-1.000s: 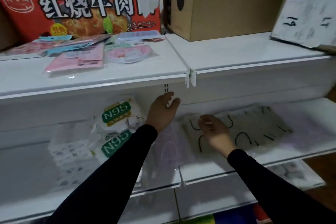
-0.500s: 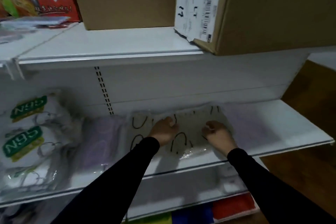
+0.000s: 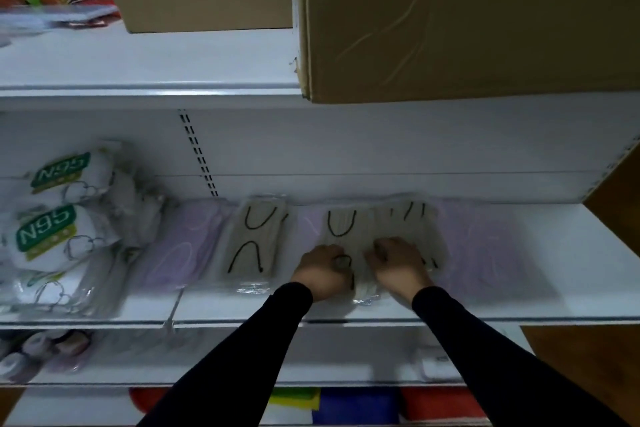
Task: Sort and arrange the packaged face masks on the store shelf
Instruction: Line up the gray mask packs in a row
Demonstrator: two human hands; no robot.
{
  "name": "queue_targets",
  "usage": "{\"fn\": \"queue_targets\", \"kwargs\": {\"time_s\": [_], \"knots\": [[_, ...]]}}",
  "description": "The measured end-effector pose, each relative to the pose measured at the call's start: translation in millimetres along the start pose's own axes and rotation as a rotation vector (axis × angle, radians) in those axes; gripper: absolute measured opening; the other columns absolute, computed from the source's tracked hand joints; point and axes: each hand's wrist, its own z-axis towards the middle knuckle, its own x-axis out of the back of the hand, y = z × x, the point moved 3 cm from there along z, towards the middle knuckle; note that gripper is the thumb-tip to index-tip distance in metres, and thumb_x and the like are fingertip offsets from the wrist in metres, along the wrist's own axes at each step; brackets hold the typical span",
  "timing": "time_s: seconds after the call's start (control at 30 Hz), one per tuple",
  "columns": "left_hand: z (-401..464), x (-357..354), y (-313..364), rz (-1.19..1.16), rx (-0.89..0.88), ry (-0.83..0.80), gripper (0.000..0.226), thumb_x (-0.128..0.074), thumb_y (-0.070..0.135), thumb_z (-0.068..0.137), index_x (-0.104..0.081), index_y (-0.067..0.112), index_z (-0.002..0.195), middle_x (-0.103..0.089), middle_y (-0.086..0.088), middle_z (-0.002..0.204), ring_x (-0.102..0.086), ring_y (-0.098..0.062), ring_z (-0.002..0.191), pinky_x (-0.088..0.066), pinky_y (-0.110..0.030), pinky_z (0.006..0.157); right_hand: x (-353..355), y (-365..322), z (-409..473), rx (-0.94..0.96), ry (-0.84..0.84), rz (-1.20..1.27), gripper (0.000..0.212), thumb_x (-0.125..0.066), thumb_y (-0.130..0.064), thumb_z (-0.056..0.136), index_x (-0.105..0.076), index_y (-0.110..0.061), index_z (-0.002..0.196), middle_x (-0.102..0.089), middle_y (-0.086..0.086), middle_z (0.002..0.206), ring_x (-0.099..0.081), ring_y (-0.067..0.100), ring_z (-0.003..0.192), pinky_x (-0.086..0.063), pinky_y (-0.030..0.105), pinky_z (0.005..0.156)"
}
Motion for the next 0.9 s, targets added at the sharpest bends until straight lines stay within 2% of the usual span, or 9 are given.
{"fn": "queue_targets", "kwargs": {"time_s": [0.13,0.23,0.33,0.43,0.57,0.67,0.73,0.83,0.9], "knots": [[7,-3,-3,-0.111,0.045,0.03,0.04,-0.057,0.047,0.07,-0.056,0.02,0.1,-0.065,-0.001,0.104,-0.062,-0.026,0.099,-0.05,-0.031,0.082,-1,-5,1,-0.058,0.004,0.174,0.031,-0.052,-0.035,0.09,-0.051,-0.01,0.071,-0.058,0.01,0.068,-0.057,0.03,0.067,-0.043,0.04,0.062],[14,-2,-4,-0.196,0.079,0.042,0.056,-0.063,0.057,0.065,-0.052,0.021,0.107,-0.064,-0.002,0.102,-0.064,-0.023,0.092,-0.053,-0.031,0.076,0,-16,0,-0.084,0.032,0.29,0.023,-0.053,-0.031,0.091,-0.059,-0.009,0.088,-0.065,0.009,0.081,-0.061,0.027,0.076,-0.048,0.04,0.071],[18,2,-7,-0.248,0.091,0.043,0.054,-0.064,0.059,0.068,-0.051,0.021,0.105,-0.064,-0.003,0.1,-0.062,-0.019,0.085,-0.044,-0.022,0.06,2,-26,2,-0.12,0.02,0.447,0.024,-0.058,-0.027,0.091,-0.06,-0.014,0.112,-0.066,0.002,0.102,-0.062,0.021,0.091,-0.05,0.036,0.083],[21,0,-11,-0.274,0.069,0.029,0.041,-0.063,0.051,0.078,-0.054,0.023,0.106,-0.064,-0.004,0.106,-0.062,-0.022,0.094,-0.051,-0.03,0.075,2,-20,4,-0.24,0.02,0.581,0.045,-0.068,-0.029,0.086,-0.053,-0.015,0.127,-0.06,-0.002,0.11,-0.059,0.016,0.096,-0.046,0.027,0.083],[25,-5,-13,-0.421,0.003,-0.004,0.031,-0.062,0.029,0.087,-0.066,0.02,0.116,-0.066,0.001,0.12,-0.062,-0.016,0.11,-0.048,-0.031,0.098,-1,-3,6,-0.339,0.002,0.645,0.047,-0.078,-0.033,0.076,-0.061,-0.004,0.108,-0.068,0.005,0.1,-0.064,0.022,0.09,-0.054,0.037,0.081],[25,-4,-13,-0.504,-0.018,0.003,0.023,-0.059,0.014,0.09,-0.07,0.014,0.11,-0.068,0.001,0.115,-0.062,-0.012,0.105,-0.046,-0.024,0.098,-3,6,8,-0.35,-0.037,0.654,0.045,-0.081,-0.036,0.066,-0.066,-0.009,0.099,-0.072,0.006,0.094,-0.068,0.023,0.087,-0.057,0.041,0.079],[27,-1,-16,-0.472,0.012,0.042,0.026,-0.053,0.009,0.091,-0.071,0.012,0.11,-0.068,-0.001,0.115,-0.063,-0.016,0.106,-0.047,-0.029,0.101,-5,15,10,-0.357,-0.066,0.688,0.05,-0.078,-0.039,0.065,-0.068,-0.01,0.103,-0.073,0.007,0.097,-0.069,0.025,0.09,-0.057,0.045,0.083],[32,3,-22,-0.339,0.067,0.09,0.031,-0.046,0.009,0.089,-0.071,0.012,0.108,-0.07,-0.007,0.115,-0.065,-0.025,0.107,-0.049,-0.037,0.099,4,26,11,-0.361,-0.027,0.82,0.022,-0.071,-0.017,0.079,-0.07,-0.003,0.096,-0.073,0.019,0.094,-0.071,0.033,0.087,-0.057,0.052,0.082],[36,2,-24,-0.247,0.061,0.069,0.03,-0.044,0.012,0.088,-0.071,0.011,0.101,-0.071,-0.009,0.112,-0.064,-0.026,0.107,-0.049,-0.036,0.098,11,34,11,-0.392,0.022,0.965,0.017,-0.07,-0.013,0.077,-0.069,-0.005,0.093,-0.073,0.018,0.096,-0.071,0.033,0.087,-0.056,0.057,0.082]]}}
